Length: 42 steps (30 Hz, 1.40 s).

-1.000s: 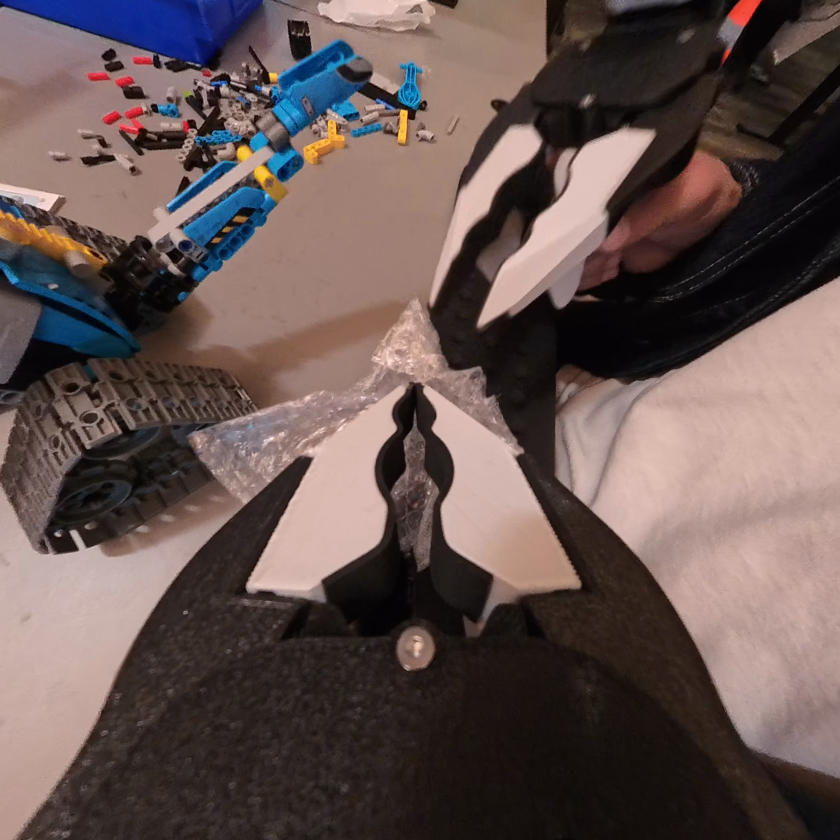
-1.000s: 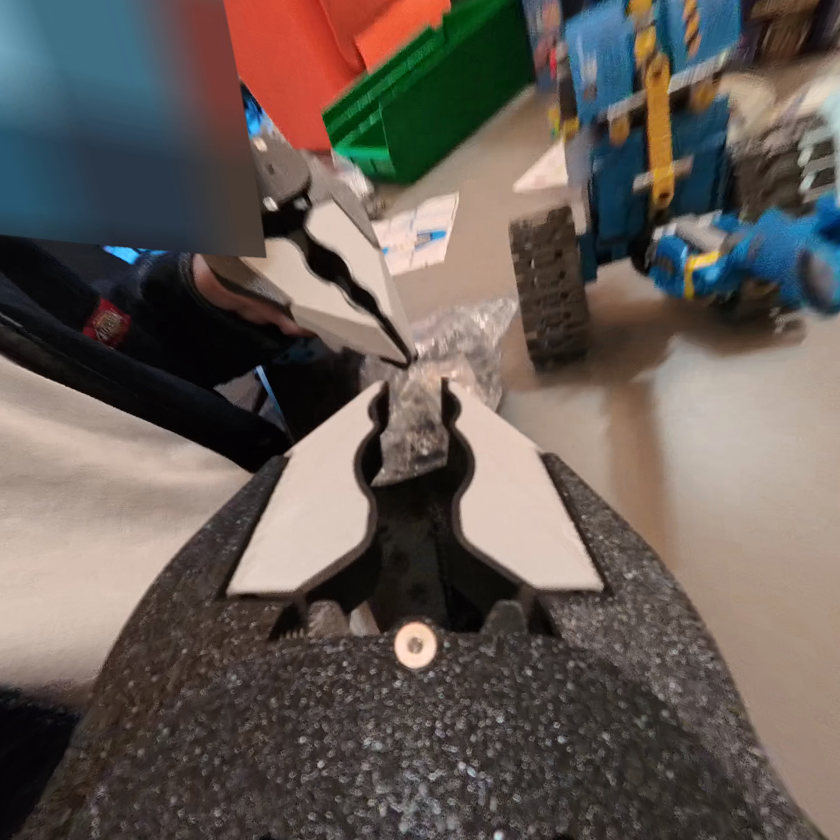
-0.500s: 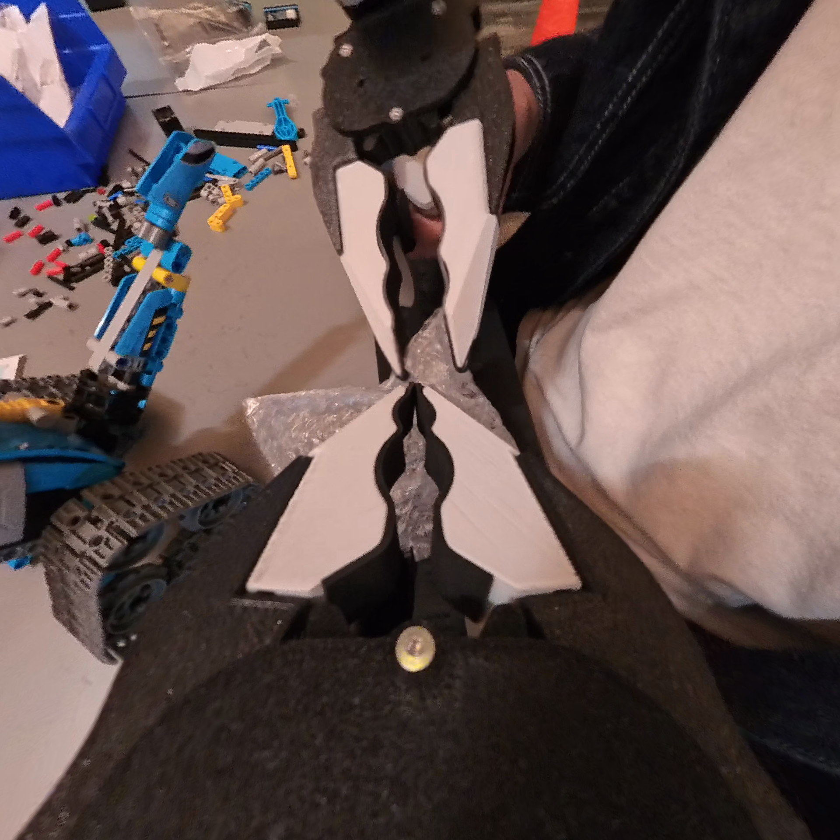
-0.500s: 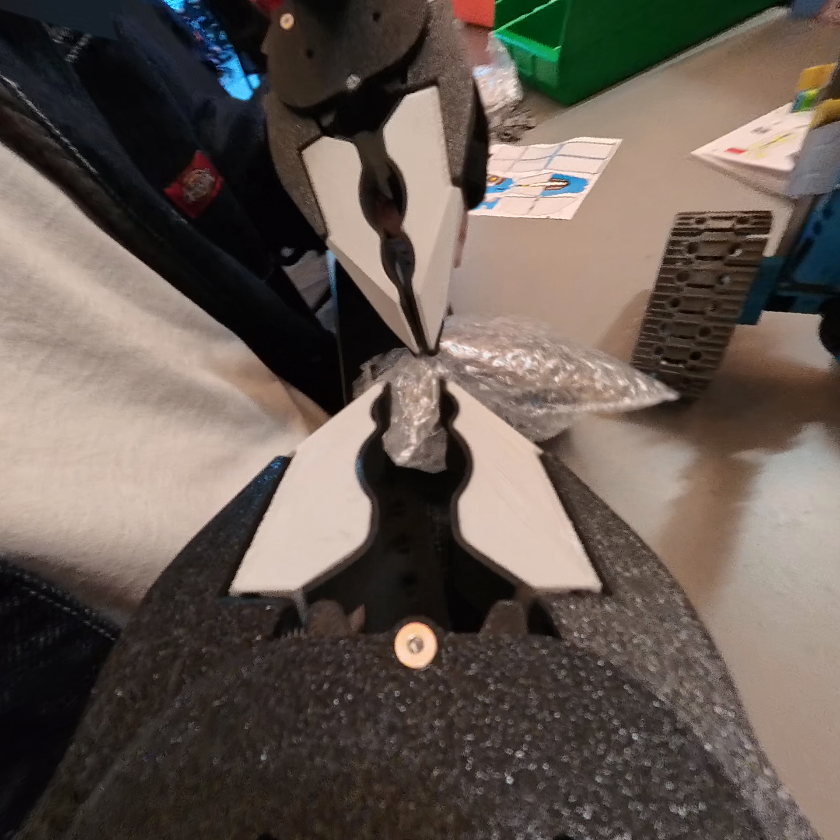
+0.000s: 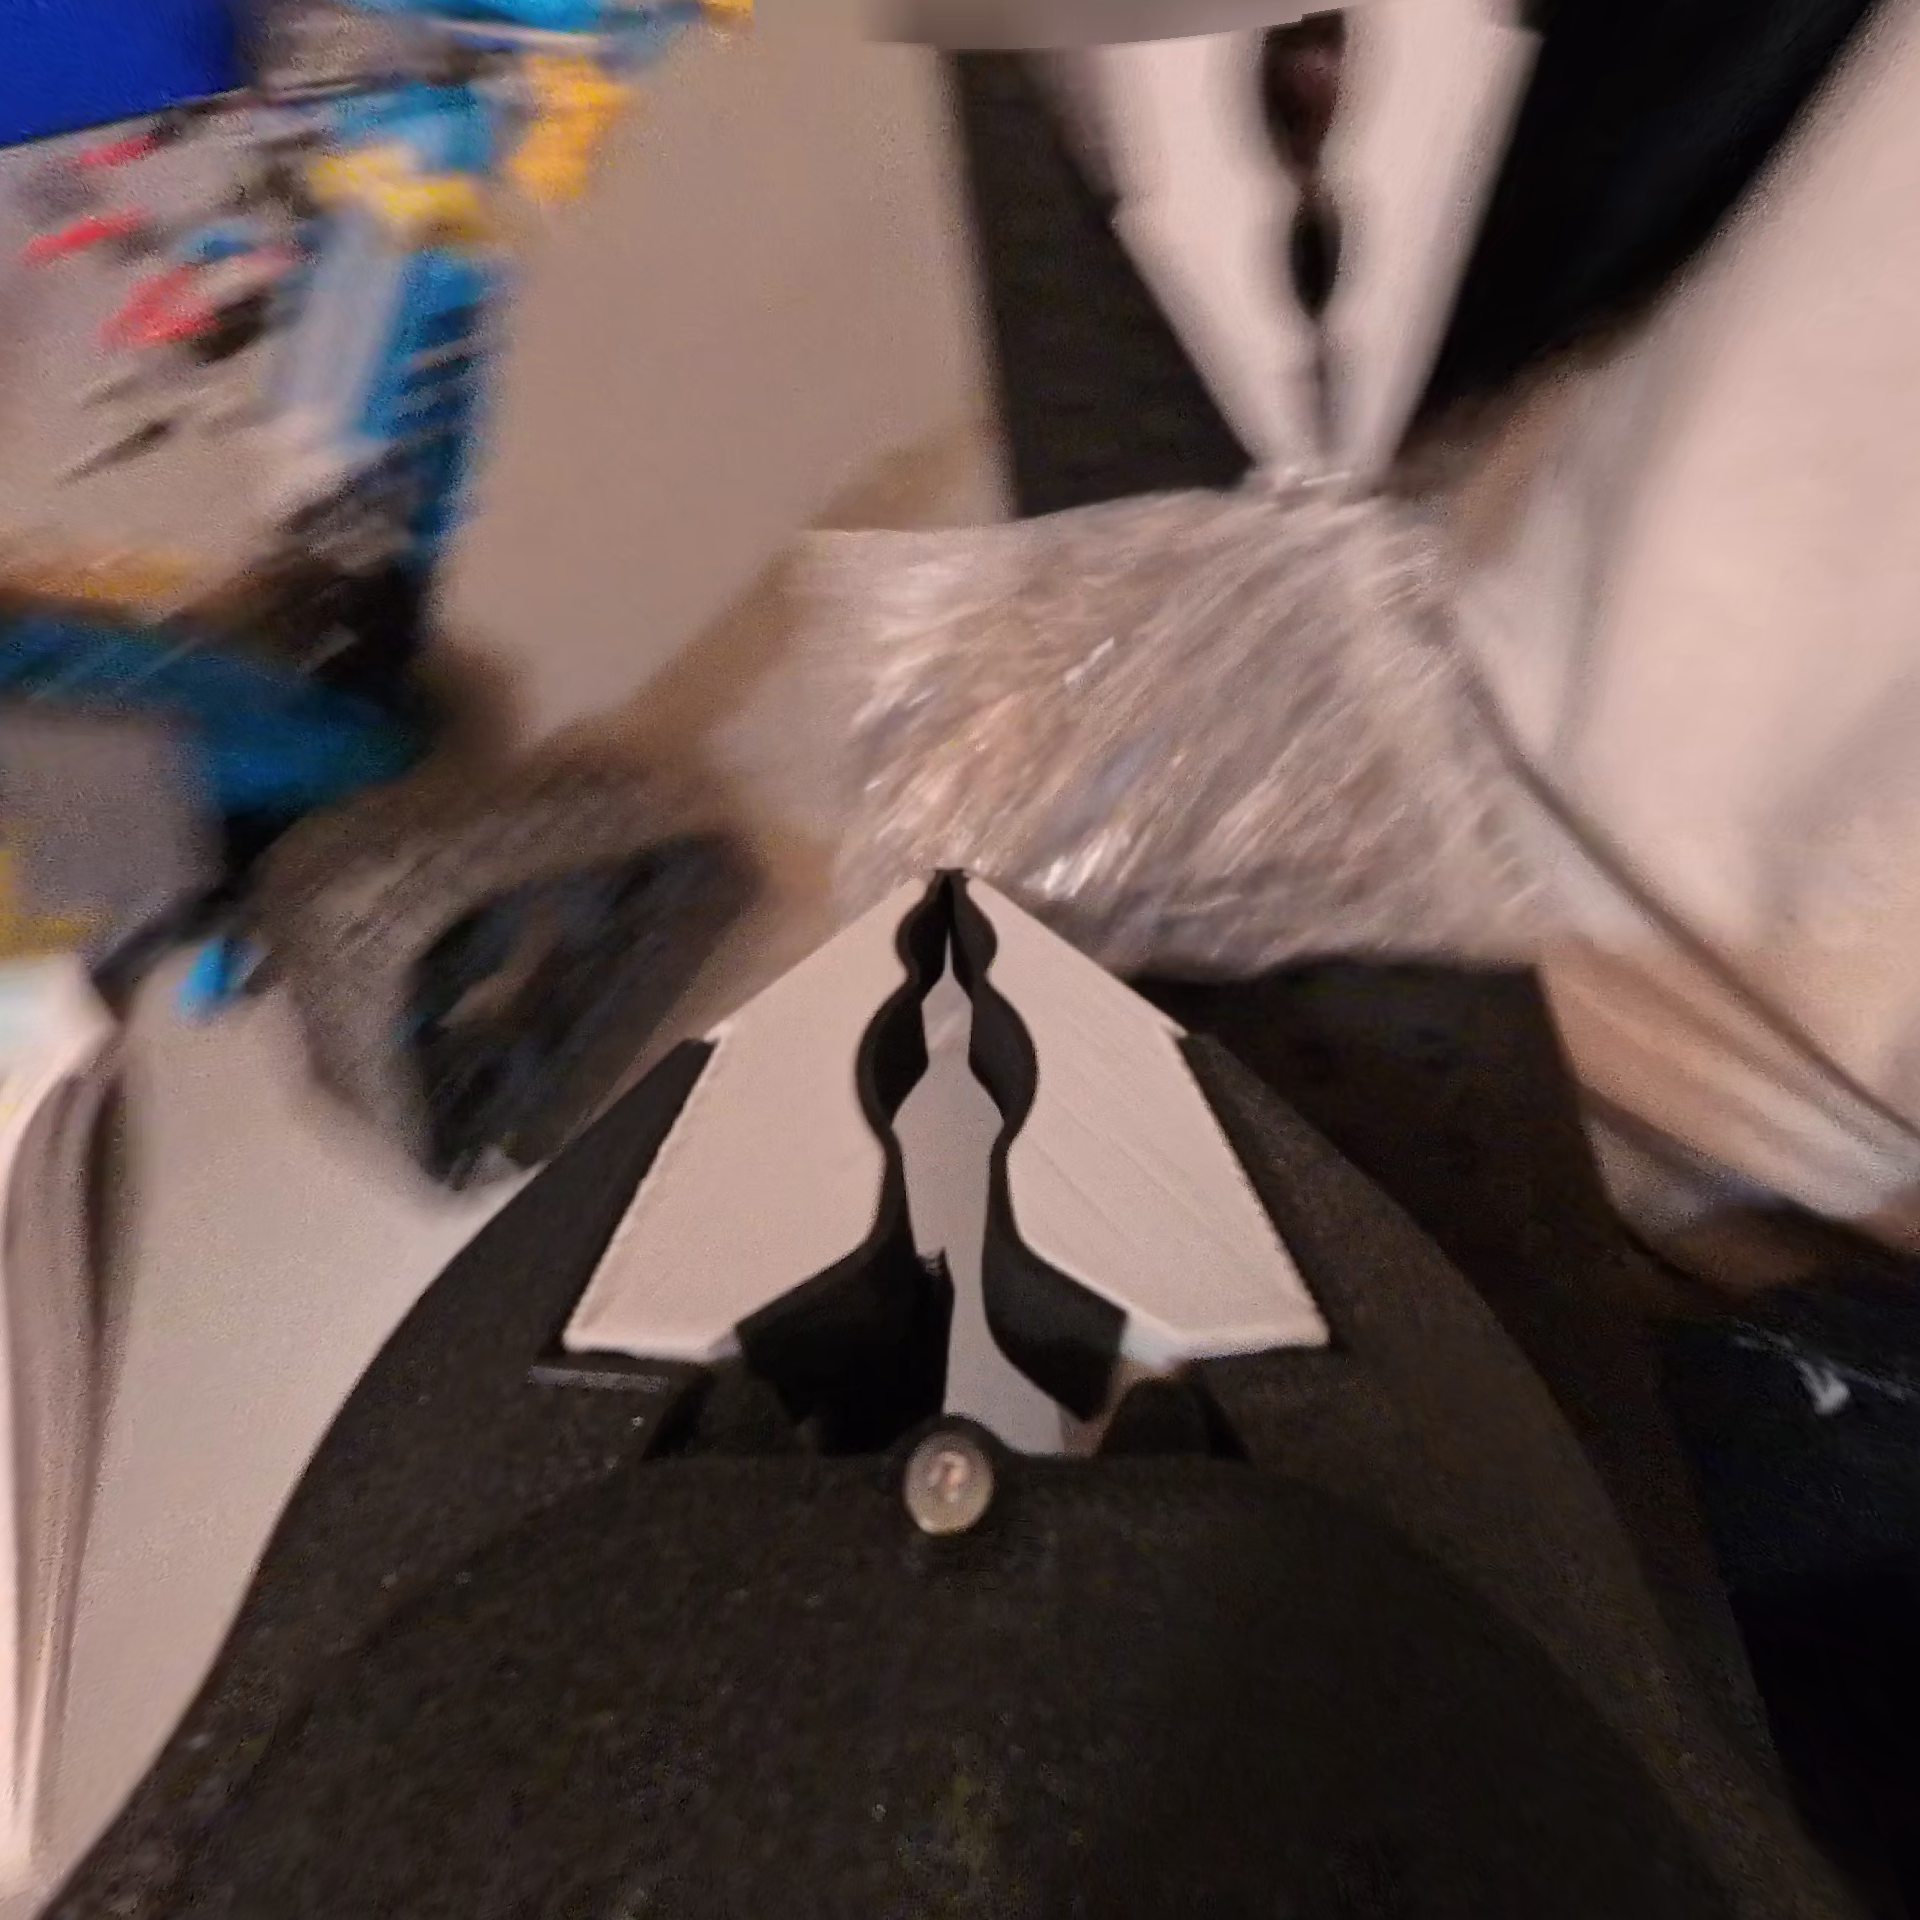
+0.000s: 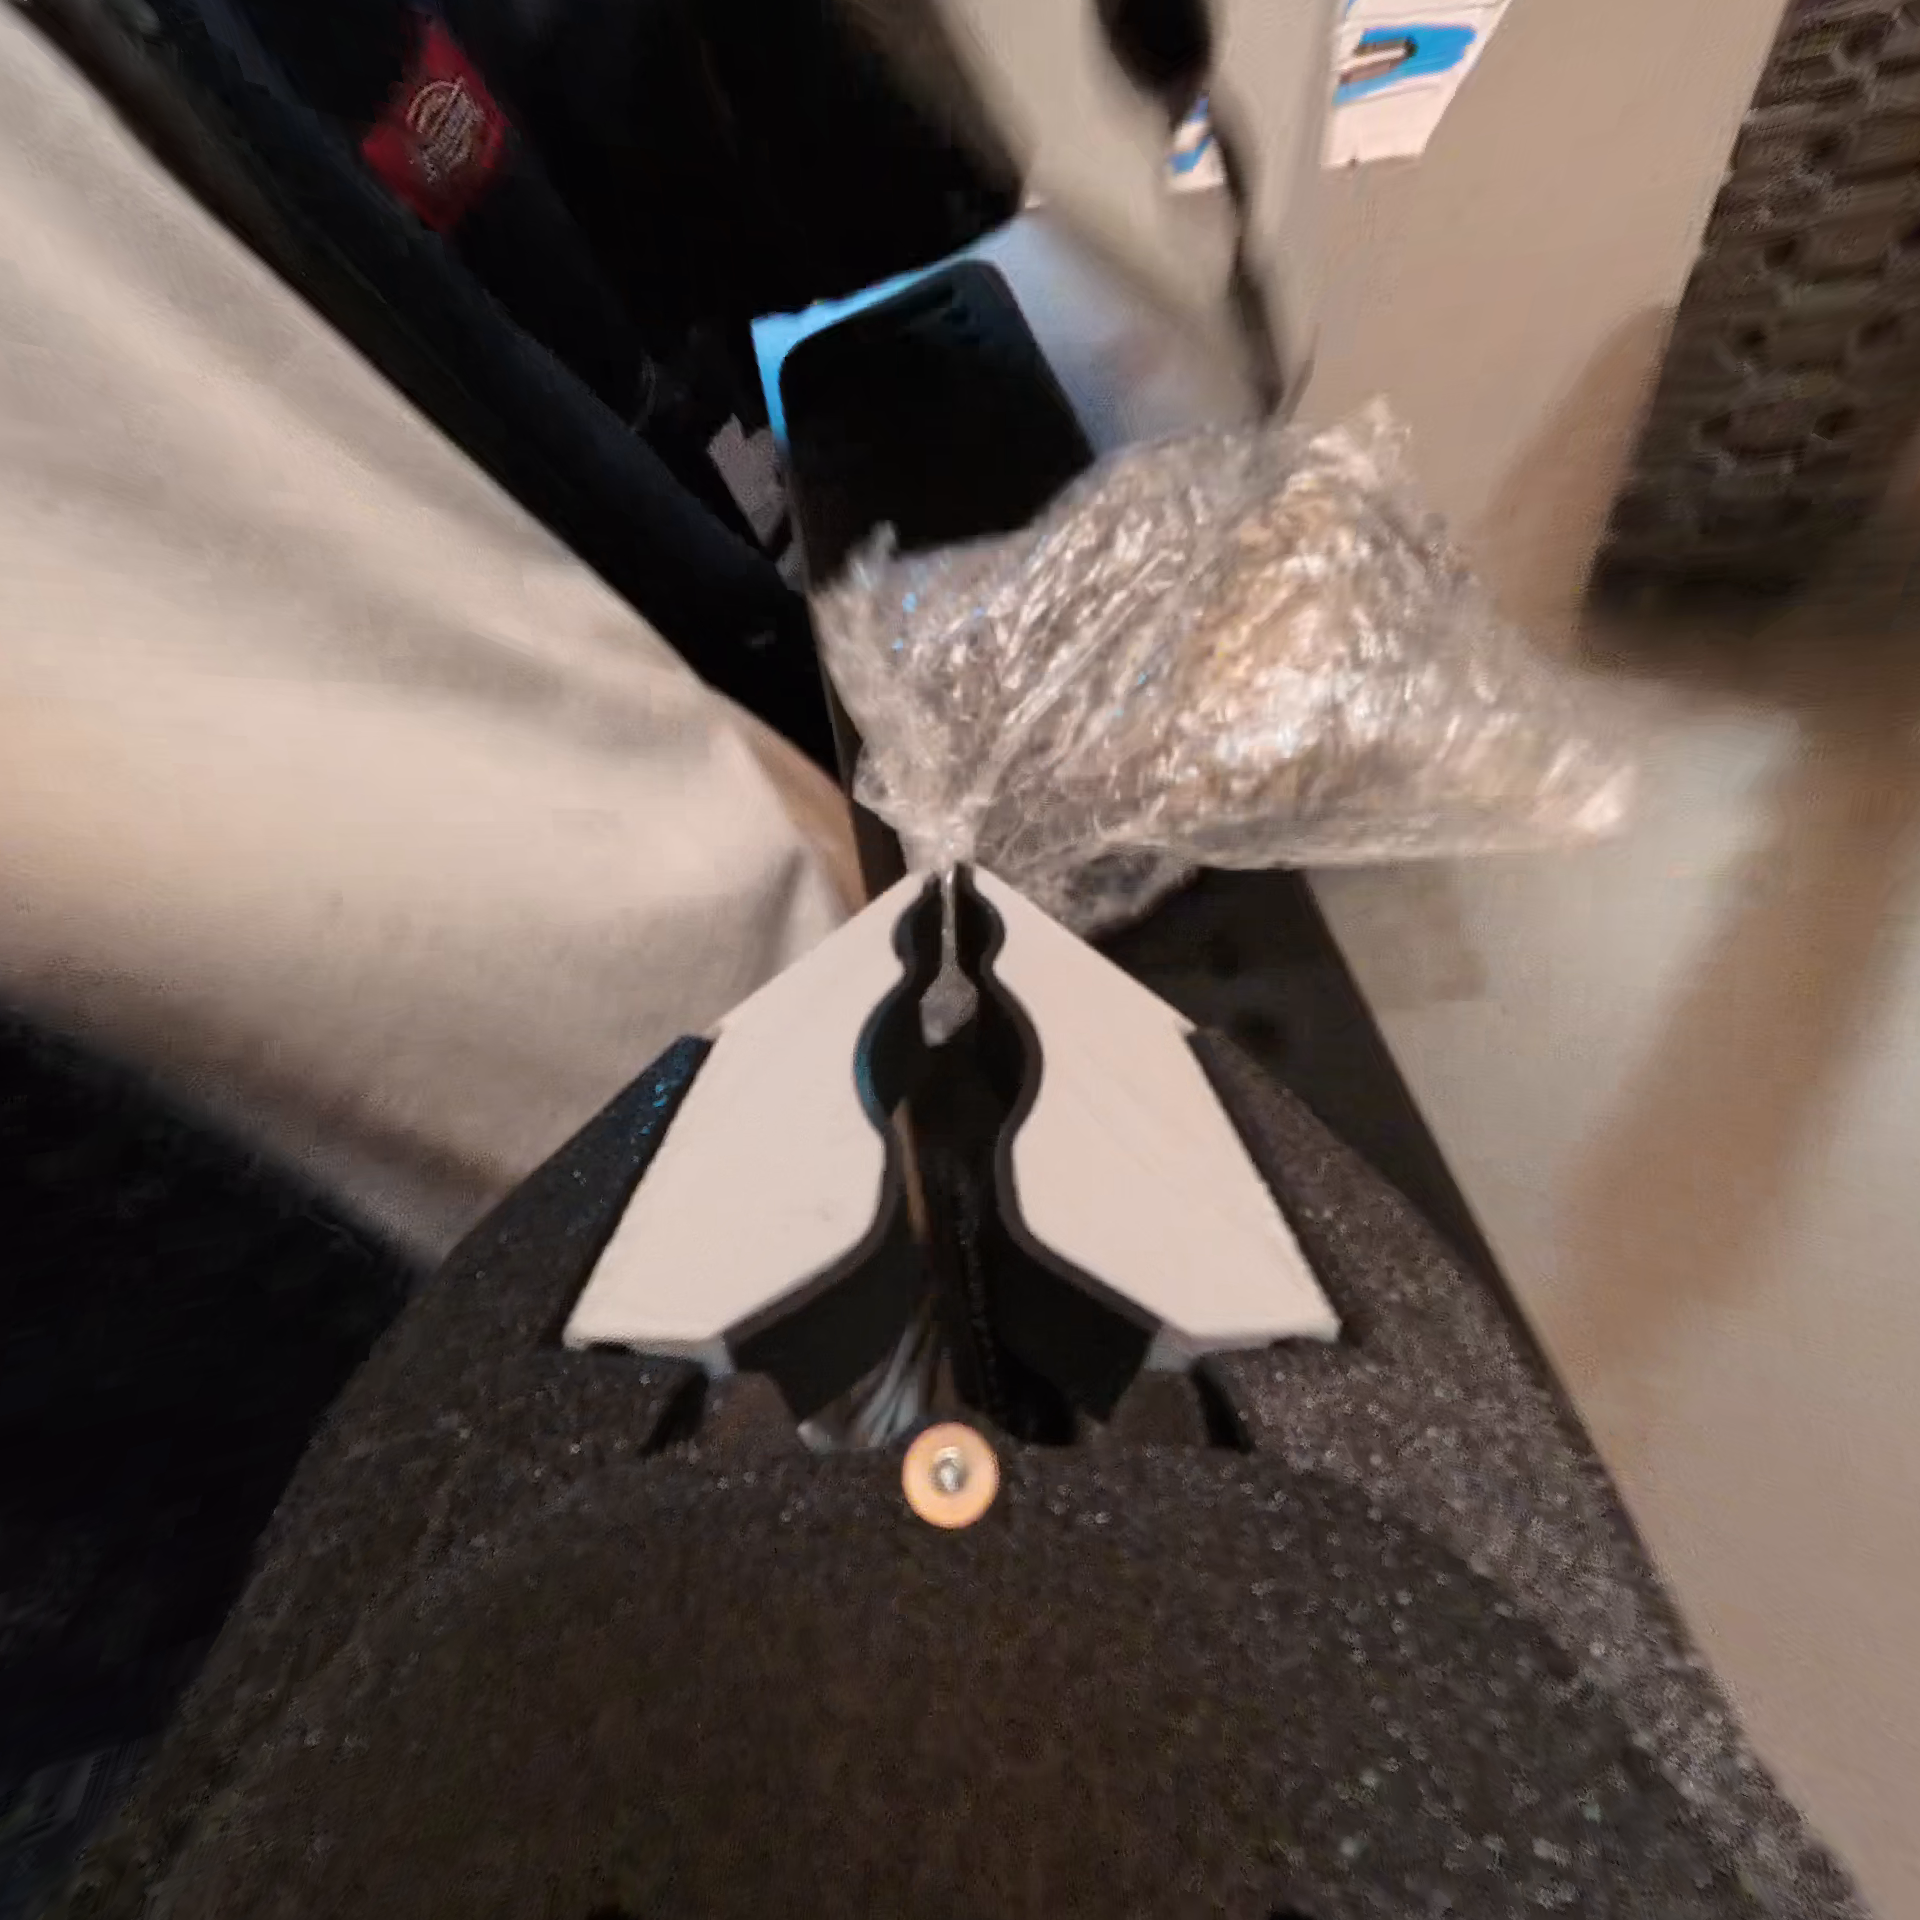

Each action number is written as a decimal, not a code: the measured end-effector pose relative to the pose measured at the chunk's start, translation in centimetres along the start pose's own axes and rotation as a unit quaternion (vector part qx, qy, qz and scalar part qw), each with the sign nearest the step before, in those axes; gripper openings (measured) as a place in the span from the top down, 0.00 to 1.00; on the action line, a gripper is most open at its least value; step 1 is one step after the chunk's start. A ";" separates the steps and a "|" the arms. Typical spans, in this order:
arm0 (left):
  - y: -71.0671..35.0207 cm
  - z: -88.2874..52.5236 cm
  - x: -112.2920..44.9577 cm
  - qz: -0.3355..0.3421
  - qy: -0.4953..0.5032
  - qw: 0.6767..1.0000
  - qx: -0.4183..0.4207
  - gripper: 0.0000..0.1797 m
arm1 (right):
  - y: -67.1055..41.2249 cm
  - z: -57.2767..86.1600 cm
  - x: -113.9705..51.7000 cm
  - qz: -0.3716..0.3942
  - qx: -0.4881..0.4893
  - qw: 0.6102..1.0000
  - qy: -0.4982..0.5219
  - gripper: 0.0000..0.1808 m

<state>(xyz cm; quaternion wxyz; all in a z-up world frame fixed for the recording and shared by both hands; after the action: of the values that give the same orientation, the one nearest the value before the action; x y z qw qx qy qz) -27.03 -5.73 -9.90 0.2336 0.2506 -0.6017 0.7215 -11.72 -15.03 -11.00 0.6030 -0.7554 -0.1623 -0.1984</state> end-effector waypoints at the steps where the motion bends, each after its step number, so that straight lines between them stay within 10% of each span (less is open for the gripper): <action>1: -0.3 -0.2 1.7 0.025 0.015 0.999 0.028 1.00 | 1.0 0.0 1.2 -0.001 -0.028 1.000 0.008 0.99; 15: -4.8 5.1 -5.3 0.026 0.130 0.990 -0.045 0.84 | -1.0 0.7 1.7 0.016 0.015 0.998 0.066 0.96; 29: -5.5 6.1 -7.9 -0.042 0.102 0.971 -0.212 1.00 | 0.2 0.9 1.8 -0.031 0.019 0.993 0.108 1.00; 35: -5.2 5.0 -7.7 0.014 0.163 0.987 -0.011 1.00 | 0.5 0.0 1.6 -0.057 0.033 0.991 0.116 1.00; 42: -5.0 4.6 -6.5 0.056 0.292 0.921 0.250 1.00 | -0.2 0.1 1.1 -0.101 0.070 0.983 0.134 1.00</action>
<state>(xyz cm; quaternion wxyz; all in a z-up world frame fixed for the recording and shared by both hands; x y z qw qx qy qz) -18.53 -9.62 -9.65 0.2877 0.0448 -0.3198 0.9016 -10.89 -14.89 -10.28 0.6474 -0.6580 -0.1691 -0.3453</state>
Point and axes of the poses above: each gripper's, where its closed fingertips meet, x back along the fingers, y out of its underside, z = x × y across the jaws, the point moved 5 cm from there along x, back along the fingers, and after that the axes turned 15 degrees about x, right-handed, at the moved point
